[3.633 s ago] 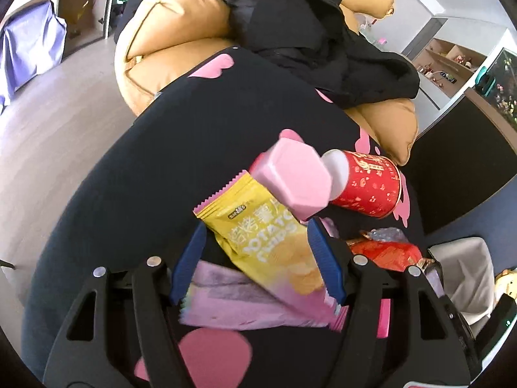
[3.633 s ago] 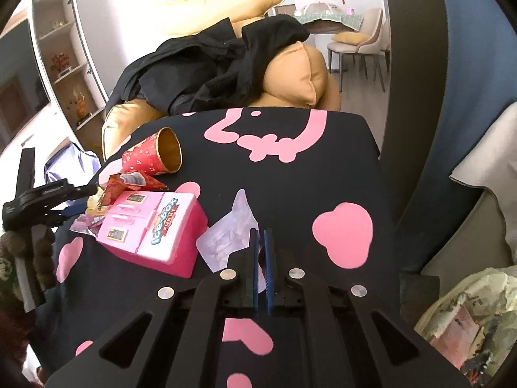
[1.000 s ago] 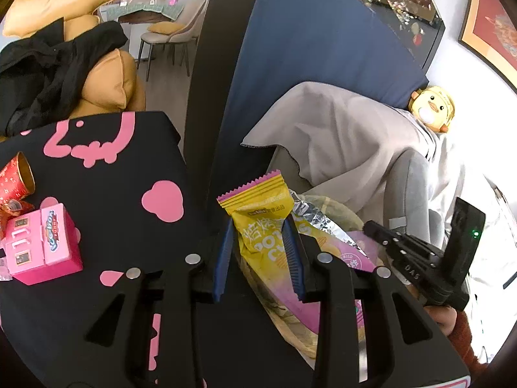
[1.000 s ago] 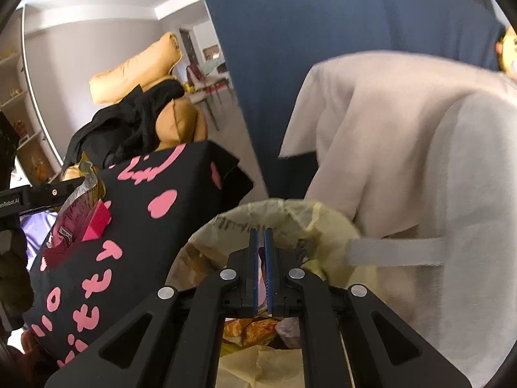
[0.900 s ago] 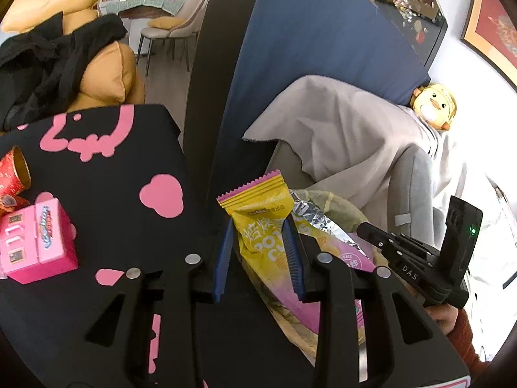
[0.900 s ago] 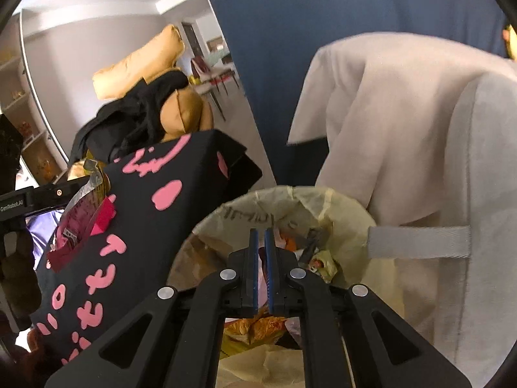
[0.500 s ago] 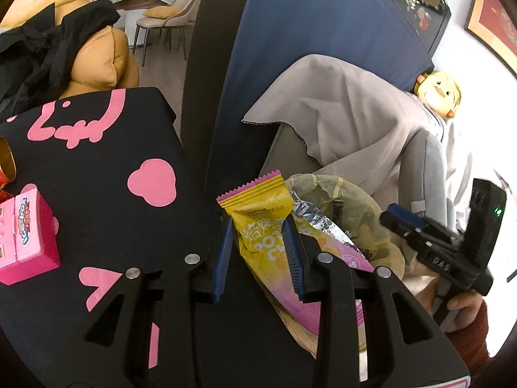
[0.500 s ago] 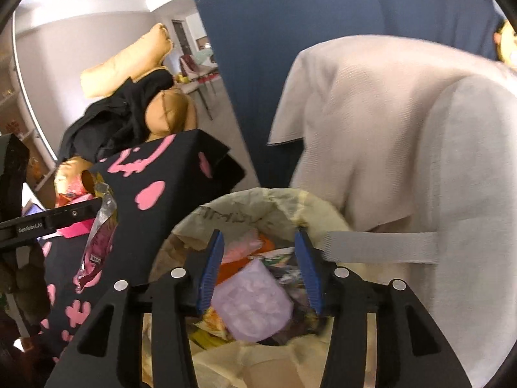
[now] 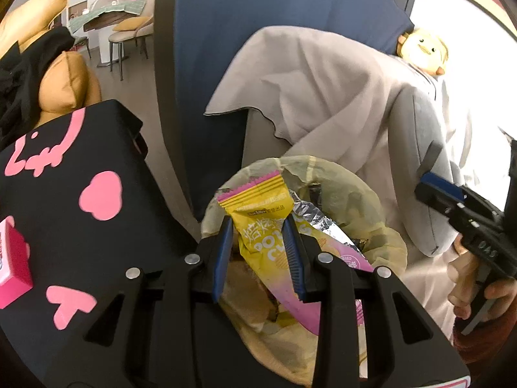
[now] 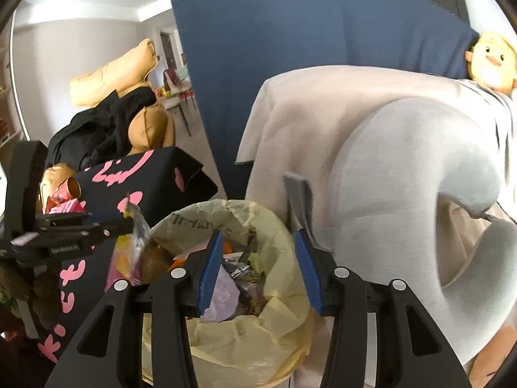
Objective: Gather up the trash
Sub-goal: 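Open the right tool to drop the clear tray while the left tool releases the chip bag, then move both tools back over the table toward the red cup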
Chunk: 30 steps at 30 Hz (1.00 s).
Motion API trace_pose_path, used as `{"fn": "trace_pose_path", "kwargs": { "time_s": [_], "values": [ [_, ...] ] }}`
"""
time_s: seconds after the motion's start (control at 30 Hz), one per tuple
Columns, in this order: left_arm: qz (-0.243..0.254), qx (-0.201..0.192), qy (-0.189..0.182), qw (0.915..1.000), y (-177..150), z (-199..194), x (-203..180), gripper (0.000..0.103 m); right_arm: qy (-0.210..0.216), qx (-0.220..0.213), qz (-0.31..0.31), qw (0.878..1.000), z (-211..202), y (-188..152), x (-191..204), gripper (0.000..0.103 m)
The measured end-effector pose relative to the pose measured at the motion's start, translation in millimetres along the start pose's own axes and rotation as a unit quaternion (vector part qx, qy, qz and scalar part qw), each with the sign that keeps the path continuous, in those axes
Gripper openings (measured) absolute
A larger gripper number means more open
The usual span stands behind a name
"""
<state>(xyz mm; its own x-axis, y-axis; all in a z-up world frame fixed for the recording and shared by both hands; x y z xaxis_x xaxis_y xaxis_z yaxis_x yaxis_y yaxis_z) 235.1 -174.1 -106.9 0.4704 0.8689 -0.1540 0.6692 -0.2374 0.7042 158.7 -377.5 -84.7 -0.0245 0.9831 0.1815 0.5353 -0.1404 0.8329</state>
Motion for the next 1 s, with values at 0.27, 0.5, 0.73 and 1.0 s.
{"fn": "trace_pose_path", "kwargs": {
  "time_s": [0.27, 0.5, 0.73, 1.0],
  "values": [
    [0.009, 0.003, 0.002, 0.9999, -2, 22, -16, 0.03, -0.011, -0.014, 0.023, 1.0, -10, -2, -15, 0.044],
    [-0.003, 0.026, -0.046, 0.9986, -11, 32, -26, 0.048, -0.009, -0.021, 0.037, 0.999, -20, -2, -20, 0.044],
    [-0.026, 0.026, -0.057, 0.9977, -14, 7, -14, 0.053, -0.002, -0.029, 0.028, 0.999, -28, 4, -11, 0.044],
    [-0.038, -0.013, -0.004, 0.9992, -32, -67, 39, 0.055, 0.047, -0.023, -0.001, 0.999, -26, 6, 32, 0.044]
  ]
}}
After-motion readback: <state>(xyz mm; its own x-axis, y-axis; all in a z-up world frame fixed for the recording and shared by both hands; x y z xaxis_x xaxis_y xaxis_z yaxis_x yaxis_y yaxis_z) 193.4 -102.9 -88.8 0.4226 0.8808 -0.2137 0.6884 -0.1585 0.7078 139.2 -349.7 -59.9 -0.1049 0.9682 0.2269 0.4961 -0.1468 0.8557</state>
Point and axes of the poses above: each gripper's, at about its wrist camera, not at the fingertips, and z roughly the way its jaws point, x to its left, y to its top, the point moved 2 cm from there along z, roughly the way its jaws point, and after that the axes turned 4 degrees about -x, right-handed, at the moved point
